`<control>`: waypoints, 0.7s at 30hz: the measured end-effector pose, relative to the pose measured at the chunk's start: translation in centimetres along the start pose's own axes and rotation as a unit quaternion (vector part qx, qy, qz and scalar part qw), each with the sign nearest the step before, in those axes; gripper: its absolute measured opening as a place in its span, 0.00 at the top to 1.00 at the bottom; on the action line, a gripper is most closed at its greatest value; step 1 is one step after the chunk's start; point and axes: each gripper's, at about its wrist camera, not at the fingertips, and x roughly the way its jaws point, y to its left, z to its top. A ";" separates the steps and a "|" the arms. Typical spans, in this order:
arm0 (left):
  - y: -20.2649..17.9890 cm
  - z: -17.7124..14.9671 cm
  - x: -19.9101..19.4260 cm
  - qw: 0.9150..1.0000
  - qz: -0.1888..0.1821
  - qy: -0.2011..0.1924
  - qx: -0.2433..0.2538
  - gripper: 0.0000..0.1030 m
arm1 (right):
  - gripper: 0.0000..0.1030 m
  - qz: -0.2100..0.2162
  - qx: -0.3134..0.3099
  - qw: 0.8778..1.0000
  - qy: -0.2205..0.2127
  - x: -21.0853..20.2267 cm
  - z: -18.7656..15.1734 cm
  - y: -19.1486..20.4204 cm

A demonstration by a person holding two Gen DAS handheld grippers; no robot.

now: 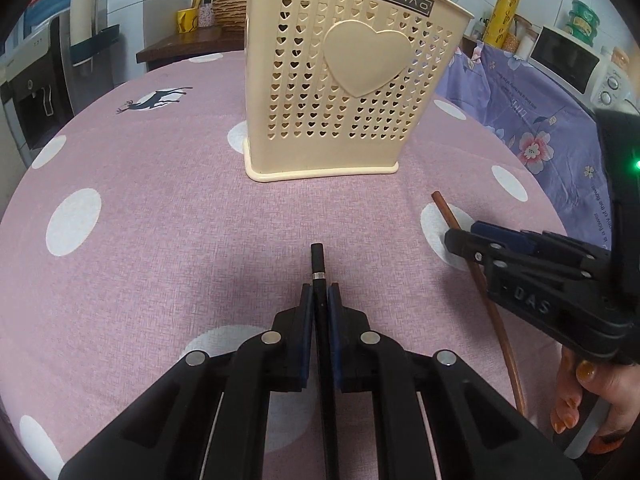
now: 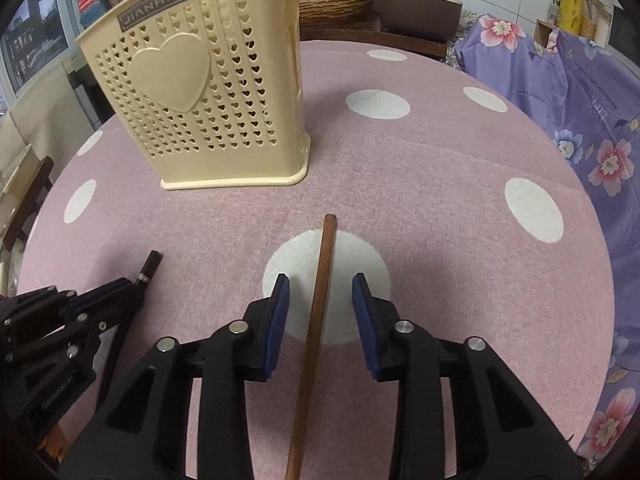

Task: Organize utensils
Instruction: 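Close the left tool on the black chopstick while the right tool grasps the brown chopstick, then lift both chopsticks and carry them over the beige holder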

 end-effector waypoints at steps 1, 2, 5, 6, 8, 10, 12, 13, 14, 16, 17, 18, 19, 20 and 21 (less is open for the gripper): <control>0.0 0.0 0.0 1.000 0.000 0.000 0.000 0.91 | 0.70 -0.007 -0.003 1.000 0.000 0.1 0.2 0.2; 0.1 0.1 0.0 1.000 -0.002 0.000 -0.002 0.91 | 0.70 -0.010 -0.006 1.000 0.000 0.2 0.2 0.3; 0.2 0.2 0.1 1.000 -0.006 0.000 -0.004 0.91 | 0.75 -0.015 -0.013 1.000 -0.002 0.4 0.5 0.6; 0.2 0.2 0.1 1.000 -0.006 -0.001 -0.004 0.91 | 0.77 -0.014 -0.013 1.000 -0.003 0.5 0.6 0.6; 0.3 0.2 0.1 1.000 -0.005 -0.001 -0.003 0.91 | 0.85 -0.016 -0.012 1.000 -0.005 0.5 0.7 0.5; 0.2 0.2 0.1 1.000 -0.005 -0.001 -0.003 0.92 | 0.91 -0.015 -0.011 1.000 -0.007 0.6 0.7 0.4; 0.3 0.2 0.1 1.000 -0.005 -0.002 -0.004 0.92 | 0.91 -0.015 -0.012 1.000 -0.009 0.7 0.8 0.3; 0.3 0.2 0.1 1.000 -0.005 -0.002 -0.005 0.92 | 0.92 -0.016 -0.013 1.000 -0.009 0.7 0.8 0.3; 0.3 0.2 0.1 1.000 -0.005 -0.003 -0.006 0.92 | 0.92 -0.015 -0.013 1.000 -0.010 0.7 0.8 0.3; 0.4 0.2 0.1 1.000 -0.006 -0.005 -0.008 0.92 | 0.92 0.002 -0.005 1.000 -0.009 0.6 0.8 0.1; 0.4 0.3 0.1 1.000 -0.007 -0.005 -0.010 0.92 | 0.92 0.012 0.002 1.000 -0.009 0.5 0.8 -0.1; 0.5 0.3 0.1 1.000 -0.008 -0.005 -0.012 0.92 | 0.92 0.016 0.004 1.000 -0.011 0.4 0.8 -0.2; 0.5 0.3 0.1 1.000 -0.008 -0.007 -0.013 0.92 | 0.92 0.017 0.004 1.000 -0.016 0.1 0.8 -0.2; 0.5 0.3 -0.1 1.000 -0.007 -0.010 -0.014 0.92 | 0.92 0.018 0.002 1.000 -0.024 -0.4 0.7 -0.1; 0.6 0.4 -0.3 1.000 -0.006 -0.014 -0.014 0.92 | 0.92 0.020 0.001 0.999 -0.030 -0.8 0.7 -0.1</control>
